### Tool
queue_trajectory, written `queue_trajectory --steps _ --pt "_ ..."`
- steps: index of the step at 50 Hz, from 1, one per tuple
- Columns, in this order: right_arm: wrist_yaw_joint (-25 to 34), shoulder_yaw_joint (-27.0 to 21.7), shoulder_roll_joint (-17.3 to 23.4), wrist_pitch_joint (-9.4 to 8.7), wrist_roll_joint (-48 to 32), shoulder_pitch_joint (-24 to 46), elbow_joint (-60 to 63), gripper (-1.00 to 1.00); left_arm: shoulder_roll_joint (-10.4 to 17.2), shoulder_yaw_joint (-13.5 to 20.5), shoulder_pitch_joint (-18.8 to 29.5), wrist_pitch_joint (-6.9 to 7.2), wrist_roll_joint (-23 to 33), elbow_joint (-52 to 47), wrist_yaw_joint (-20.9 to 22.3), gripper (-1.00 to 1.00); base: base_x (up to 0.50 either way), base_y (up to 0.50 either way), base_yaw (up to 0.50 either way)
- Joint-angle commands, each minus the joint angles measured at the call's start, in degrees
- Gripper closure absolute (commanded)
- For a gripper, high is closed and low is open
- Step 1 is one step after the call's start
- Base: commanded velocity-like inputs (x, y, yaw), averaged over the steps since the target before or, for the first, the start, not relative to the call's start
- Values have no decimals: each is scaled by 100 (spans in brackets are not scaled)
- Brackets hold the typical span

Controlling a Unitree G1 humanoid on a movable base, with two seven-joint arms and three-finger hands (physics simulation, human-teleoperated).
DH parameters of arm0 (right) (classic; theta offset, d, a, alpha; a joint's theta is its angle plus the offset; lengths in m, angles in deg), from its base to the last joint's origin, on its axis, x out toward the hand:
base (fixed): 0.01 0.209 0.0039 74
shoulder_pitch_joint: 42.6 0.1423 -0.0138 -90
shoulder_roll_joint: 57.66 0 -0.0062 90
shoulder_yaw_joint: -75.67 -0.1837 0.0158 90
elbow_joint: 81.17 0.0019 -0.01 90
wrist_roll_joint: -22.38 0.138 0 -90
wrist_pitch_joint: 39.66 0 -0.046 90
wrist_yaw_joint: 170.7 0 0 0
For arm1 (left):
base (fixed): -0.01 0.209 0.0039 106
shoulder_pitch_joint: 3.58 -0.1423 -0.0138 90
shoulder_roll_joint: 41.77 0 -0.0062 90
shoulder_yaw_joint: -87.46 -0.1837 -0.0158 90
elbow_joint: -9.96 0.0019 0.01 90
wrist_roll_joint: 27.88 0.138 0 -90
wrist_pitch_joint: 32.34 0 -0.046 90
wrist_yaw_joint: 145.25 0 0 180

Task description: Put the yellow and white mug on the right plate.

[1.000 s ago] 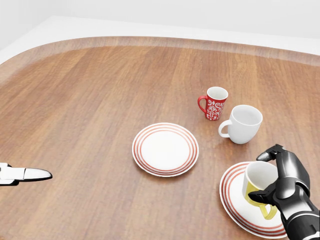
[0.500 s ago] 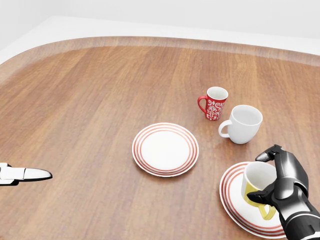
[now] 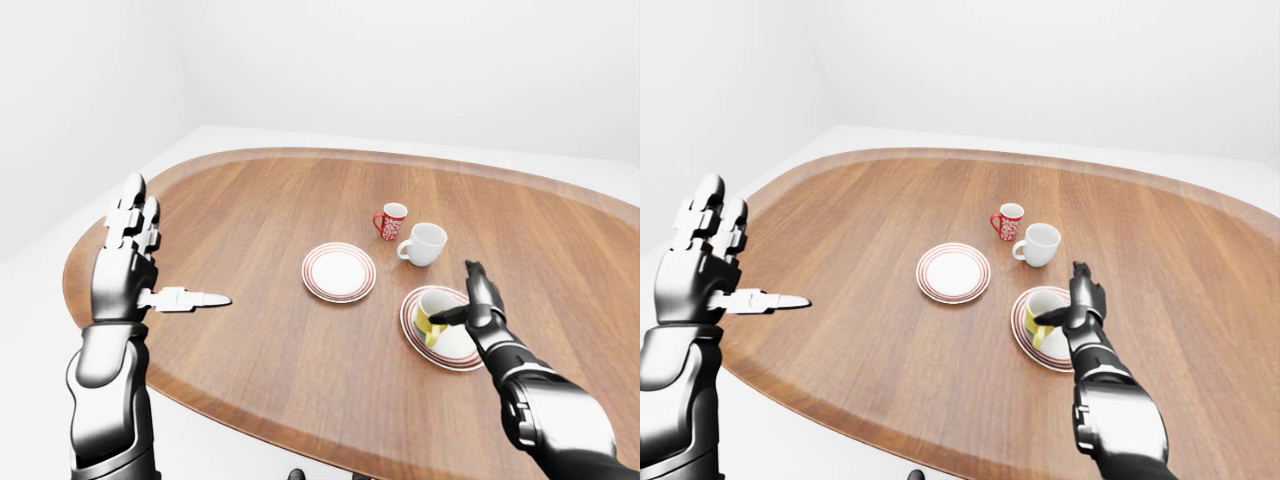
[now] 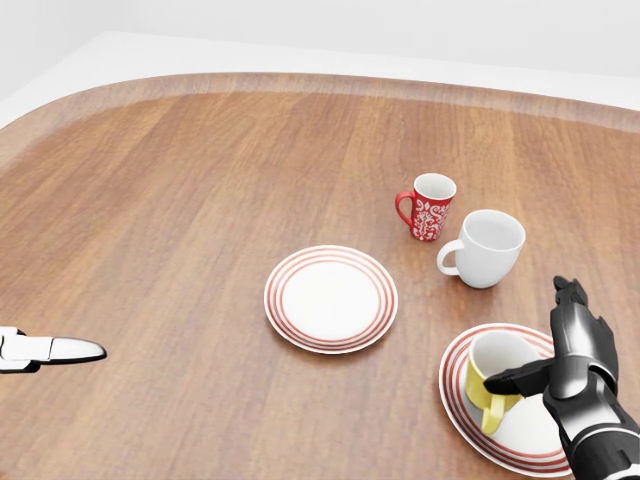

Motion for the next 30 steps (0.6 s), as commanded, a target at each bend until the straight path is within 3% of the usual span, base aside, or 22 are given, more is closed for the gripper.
queue_trajectory --steps 1,15,18,30 --pt "-54 26 13 0 -10 -27 -21 -100 -15 -12 -14 0 5 -17 3 -100 0 0 0" --pt "-13 14 26 0 36 -15 -16 -100 -38 -46 -21 0 30 -49 8 -100 0 0 0" --pt "829 -290 -60 0 637 1 13 -100 -39 -41 -25 0 31 -81 10 -100 0 0 0" --pt "1851 -419 -108 0 1779 72 60 -100 -43 -51 -27 0 41 -45 9 -100 0 0 0"
